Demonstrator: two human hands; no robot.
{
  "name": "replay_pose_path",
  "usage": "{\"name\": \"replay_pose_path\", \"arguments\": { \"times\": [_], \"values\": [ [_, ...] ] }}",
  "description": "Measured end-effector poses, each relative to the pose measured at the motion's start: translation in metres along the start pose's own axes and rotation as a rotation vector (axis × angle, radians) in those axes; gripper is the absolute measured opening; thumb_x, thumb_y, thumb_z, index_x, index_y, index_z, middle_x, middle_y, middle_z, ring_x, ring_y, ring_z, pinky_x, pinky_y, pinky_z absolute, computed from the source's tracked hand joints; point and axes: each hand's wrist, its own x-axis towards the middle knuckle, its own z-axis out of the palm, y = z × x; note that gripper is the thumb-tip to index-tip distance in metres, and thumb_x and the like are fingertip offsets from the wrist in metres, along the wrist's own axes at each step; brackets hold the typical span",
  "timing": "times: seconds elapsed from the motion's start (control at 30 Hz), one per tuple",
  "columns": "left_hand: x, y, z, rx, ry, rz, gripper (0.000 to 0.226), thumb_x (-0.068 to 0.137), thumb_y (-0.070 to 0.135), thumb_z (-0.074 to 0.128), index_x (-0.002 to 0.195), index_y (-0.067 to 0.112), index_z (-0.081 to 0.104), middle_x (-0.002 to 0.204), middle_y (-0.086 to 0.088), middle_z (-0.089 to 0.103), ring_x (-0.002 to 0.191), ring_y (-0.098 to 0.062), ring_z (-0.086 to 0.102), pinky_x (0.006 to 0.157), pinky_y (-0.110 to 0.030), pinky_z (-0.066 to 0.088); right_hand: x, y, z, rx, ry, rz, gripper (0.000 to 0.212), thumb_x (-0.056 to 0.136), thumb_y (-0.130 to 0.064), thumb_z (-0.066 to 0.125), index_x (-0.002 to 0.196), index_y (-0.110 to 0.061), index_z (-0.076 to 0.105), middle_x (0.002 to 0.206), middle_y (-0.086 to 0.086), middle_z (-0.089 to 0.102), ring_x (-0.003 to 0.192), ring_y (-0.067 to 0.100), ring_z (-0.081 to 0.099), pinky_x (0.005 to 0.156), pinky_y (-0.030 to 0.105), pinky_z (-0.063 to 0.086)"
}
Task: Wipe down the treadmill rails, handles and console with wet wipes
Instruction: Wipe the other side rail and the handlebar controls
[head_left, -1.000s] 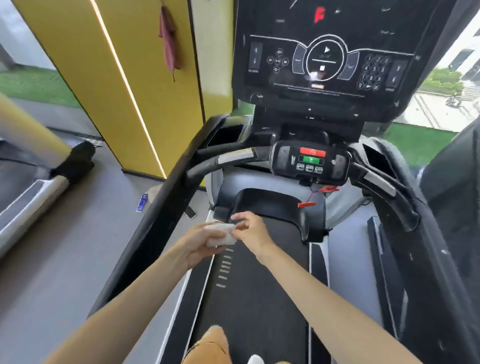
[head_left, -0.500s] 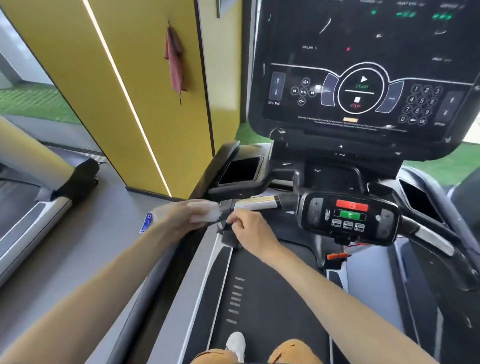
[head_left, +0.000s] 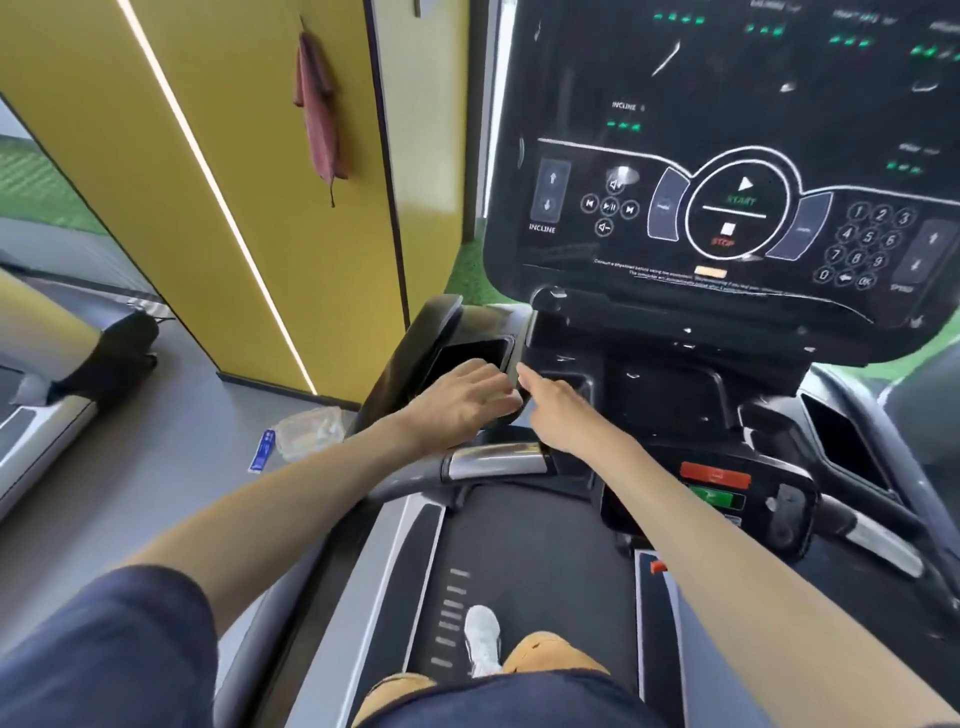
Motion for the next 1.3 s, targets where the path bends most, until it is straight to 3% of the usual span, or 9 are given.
{"name": "replay_pose_path", "arguments": {
  "times": [0.17, 0.3, 0.43, 0.5, 0.7, 0.83, 1.0, 1.13, 1.3],
  "values": [
    [0.002, -0.020, 0.019, 0.093, -0.202, 0.322, 0.019, 0.090, 0.000, 0.058, 0.108, 0.005, 0.065, 0.105, -0.008, 0.064, 0.098, -0.027, 0.060, 0.093, -0.041, 0.046, 0.004, 0.001, 0.003, -0.033, -0.025, -0.032, 0.056, 0.091, 0.003, 0.038, 0.144, -0.012, 0.031, 0.132, 0.020, 0.050, 0.118, 0.034, 0.049, 0.097, 0.043, 0.043],
    [-0.035, -0.043, 0.021, 0.304, -0.394, 0.490, 0.033, 0.090, 0.000, 0.051, 0.122, 0.003, 0.060, 0.134, -0.009, 0.055, 0.130, -0.025, 0.043, 0.109, -0.040, 0.034, 0.003, 0.002, 0.008, -0.033, -0.090, -0.021, 0.056, 0.088, 0.007, 0.036, 0.142, -0.008, 0.030, 0.129, 0.024, 0.051, 0.121, 0.040, 0.047, 0.097, 0.051, 0.044],
    [-0.072, -0.065, 0.015, 0.597, -0.441, 0.672, 0.051, 0.095, -0.005, 0.024, 0.113, 0.009, 0.070, 0.138, -0.008, 0.054, 0.136, -0.018, 0.038, 0.103, -0.033, 0.038, 0.002, -0.005, 0.009, -0.013, -0.064, 0.001, 0.056, 0.086, 0.011, 0.035, 0.139, -0.004, 0.034, 0.126, 0.028, 0.052, 0.107, 0.039, 0.055, 0.086, 0.044, 0.050],
    [-0.062, -0.060, 0.022, 0.737, -0.397, 0.748, 0.043, 0.091, 0.001, 0.037, 0.125, 0.010, 0.063, 0.141, -0.004, 0.051, 0.141, -0.018, 0.030, 0.103, -0.035, 0.033, 0.003, -0.010, 0.010, -0.021, -0.035, 0.021, 0.049, 0.088, 0.008, 0.036, 0.135, -0.004, 0.038, 0.121, 0.025, 0.054, 0.098, 0.037, 0.058, 0.078, 0.040, 0.048],
    [-0.052, -0.062, 0.010, 0.754, -0.462, 0.755, 0.043, 0.085, 0.011, 0.052, 0.127, 0.012, 0.060, 0.142, 0.001, 0.050, 0.143, -0.019, 0.023, 0.100, -0.033, 0.031, 0.008, -0.023, 0.021, -0.081, 0.082, 0.049, 0.029, 0.088, 0.004, 0.039, 0.115, -0.006, 0.043, 0.071, 0.003, 0.038, 0.062, 0.021, 0.041, 0.052, 0.030, 0.029],
    [-0.090, -0.081, 0.000, 0.701, -0.439, 0.847, 0.040, 0.084, -0.001, 0.042, 0.110, 0.015, 0.068, 0.134, -0.003, 0.057, 0.139, -0.021, 0.026, 0.092, -0.027, 0.042, 0.008, -0.022, 0.026, -0.025, 0.143, 0.078, 0.040, 0.083, 0.008, 0.036, 0.121, -0.002, 0.045, 0.087, 0.014, 0.052, 0.066, 0.025, 0.048, 0.054, 0.034, 0.035],
    [-0.050, -0.064, 0.019, 0.698, -0.419, 0.823, 0.049, 0.085, 0.001, 0.041, 0.130, 0.013, 0.057, 0.142, 0.001, 0.049, 0.143, -0.016, 0.025, 0.107, -0.038, 0.022, 0.012, -0.020, 0.031, 0.026, 0.184, 0.101, 0.046, 0.080, 0.006, 0.036, 0.125, 0.001, 0.047, 0.116, 0.023, 0.061, 0.102, 0.041, 0.057, 0.082, 0.050, 0.051],
    [-0.057, -0.073, 0.011, 0.633, -0.470, 0.815, 0.047, 0.082, 0.000, 0.047, 0.125, 0.011, 0.061, 0.142, 0.000, 0.050, 0.141, -0.014, 0.028, 0.102, -0.035, 0.027, 0.011, -0.021, 0.030, -0.011, 0.181, 0.082, 0.047, 0.079, 0.007, 0.037, 0.125, 0.002, 0.047, 0.115, 0.024, 0.062, 0.093, 0.039, 0.061, 0.076, 0.050, 0.053],
    [-0.089, -0.097, 0.001, 0.611, -0.633, 0.877, 0.034, 0.078, 0.002, 0.065, 0.111, 0.012, 0.069, 0.131, -0.003, 0.057, 0.138, -0.012, 0.030, 0.101, -0.037, 0.024, 0.011, -0.021, 0.030, -0.070, 0.215, 0.045, 0.031, 0.075, 0.012, 0.036, 0.101, 0.005, 0.050, 0.061, 0.010, 0.043, 0.057, 0.026, 0.041, 0.047, 0.033, 0.025]
  ]
}}
